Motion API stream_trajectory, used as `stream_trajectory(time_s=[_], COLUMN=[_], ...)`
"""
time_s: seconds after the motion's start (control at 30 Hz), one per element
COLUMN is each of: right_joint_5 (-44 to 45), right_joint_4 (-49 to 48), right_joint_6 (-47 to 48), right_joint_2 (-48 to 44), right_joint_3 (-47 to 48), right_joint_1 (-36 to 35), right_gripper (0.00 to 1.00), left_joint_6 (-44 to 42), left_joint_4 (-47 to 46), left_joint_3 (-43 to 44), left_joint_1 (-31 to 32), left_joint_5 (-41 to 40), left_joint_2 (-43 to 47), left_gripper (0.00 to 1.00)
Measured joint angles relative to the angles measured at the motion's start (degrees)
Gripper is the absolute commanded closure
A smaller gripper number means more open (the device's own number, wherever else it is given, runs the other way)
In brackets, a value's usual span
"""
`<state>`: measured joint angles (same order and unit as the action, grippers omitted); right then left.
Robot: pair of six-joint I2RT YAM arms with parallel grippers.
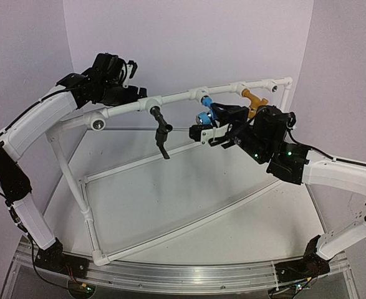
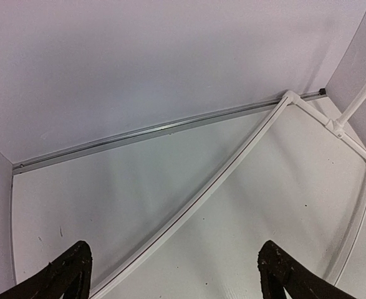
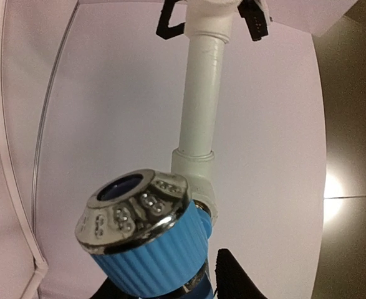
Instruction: Install the water faucets
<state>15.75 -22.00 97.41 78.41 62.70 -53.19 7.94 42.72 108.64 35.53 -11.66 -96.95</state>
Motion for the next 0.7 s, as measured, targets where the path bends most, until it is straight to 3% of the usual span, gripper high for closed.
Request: stream_trajectory(time_s=[0.23,0.53,0.7], right_joint_5=[5.74,4.62,1.61], right_joint_4=[15.72,31.67,33.94], right_joint_6=[-25.39,-60.92,-72.51], right_joint_2=[1.17,1.37,0.57], right_joint_3=[8.77,14.94,15.1], right_joint_1=[-0.17,-0.17,-0.03], right_gripper=[0.66,0.75,0.59], left_joint_6=[-0.25,-0.42,-0.39], left_joint_4=[-0.66,-0.79,-0.8], left_joint_3=[-0.01,0.0,-0.02], left_joint_1=[-0.12,-0.19,0.04], left_joint_5=[0.0,0.41,1.04], left_joint_2=[0.0,0.0,0.0], left_gripper=[0.09,0.09,0.09])
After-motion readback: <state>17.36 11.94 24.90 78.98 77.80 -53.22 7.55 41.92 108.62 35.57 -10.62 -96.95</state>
